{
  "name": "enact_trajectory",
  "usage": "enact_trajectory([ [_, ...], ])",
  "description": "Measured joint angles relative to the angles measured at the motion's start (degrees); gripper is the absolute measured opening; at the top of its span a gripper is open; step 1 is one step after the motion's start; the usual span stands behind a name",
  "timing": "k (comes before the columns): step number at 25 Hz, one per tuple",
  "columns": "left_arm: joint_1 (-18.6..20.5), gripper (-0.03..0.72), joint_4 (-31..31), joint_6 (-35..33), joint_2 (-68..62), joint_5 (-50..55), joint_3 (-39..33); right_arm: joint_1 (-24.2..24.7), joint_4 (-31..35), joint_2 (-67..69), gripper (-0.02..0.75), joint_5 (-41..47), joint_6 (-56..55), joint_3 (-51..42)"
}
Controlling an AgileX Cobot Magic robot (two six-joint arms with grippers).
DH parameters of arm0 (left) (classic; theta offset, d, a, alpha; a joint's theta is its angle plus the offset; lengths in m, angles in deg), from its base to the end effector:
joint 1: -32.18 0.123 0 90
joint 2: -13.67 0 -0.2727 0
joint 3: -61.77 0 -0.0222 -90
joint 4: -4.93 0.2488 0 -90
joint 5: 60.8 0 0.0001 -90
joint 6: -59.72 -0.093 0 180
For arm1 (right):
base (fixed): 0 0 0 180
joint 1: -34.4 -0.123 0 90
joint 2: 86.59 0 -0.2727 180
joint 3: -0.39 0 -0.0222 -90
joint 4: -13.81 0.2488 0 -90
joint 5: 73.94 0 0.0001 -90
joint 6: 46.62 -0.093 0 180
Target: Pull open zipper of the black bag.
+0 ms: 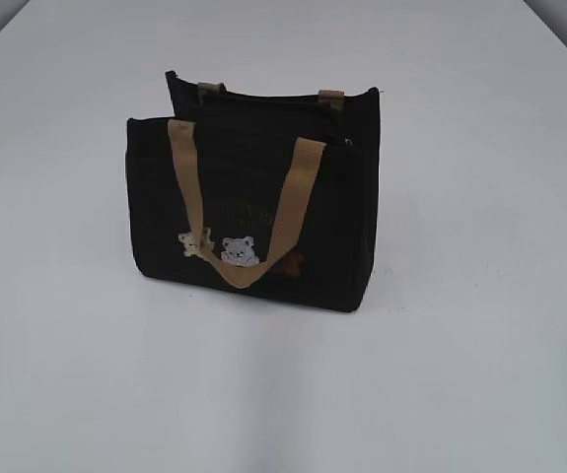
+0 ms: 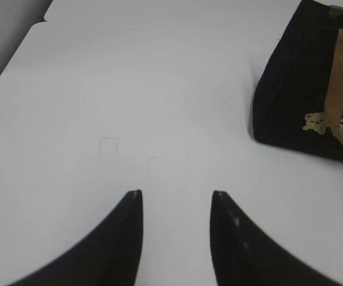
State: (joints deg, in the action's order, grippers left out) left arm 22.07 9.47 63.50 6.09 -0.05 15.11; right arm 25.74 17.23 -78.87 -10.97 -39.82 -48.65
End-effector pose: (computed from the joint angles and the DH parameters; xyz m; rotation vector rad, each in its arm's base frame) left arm 0.0038 0.0059 0.2832 0.1054 2.0023 -0.0611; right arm 0.0055 0.0058 0.2685 -0.2849 2.0699 0.0917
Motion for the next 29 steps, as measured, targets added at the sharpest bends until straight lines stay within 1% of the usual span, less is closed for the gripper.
enact_trajectory([
  [2,1.85,0.289,0.00,0.00,0.00,0.00,0.00,1.66,0.23,0.00,0.347,0.00,0.00,0.00],
  [5,5.17,0.276,0.00,0.00,0.00,0.00,0.00,6.81,0.27,0.00,0.347,0.00,0.00,0.00],
  [8,5.45,0.261,0.00,0.00,0.00,0.00,0.00,9.39,0.27,0.00,0.347,0.00,0.00,0.00],
  [29,5.45,0.250,0.05,0.00,0.00,0.00,0.00,9.65,0.40,0.00,0.347,-0.04,-0.02,0.00],
])
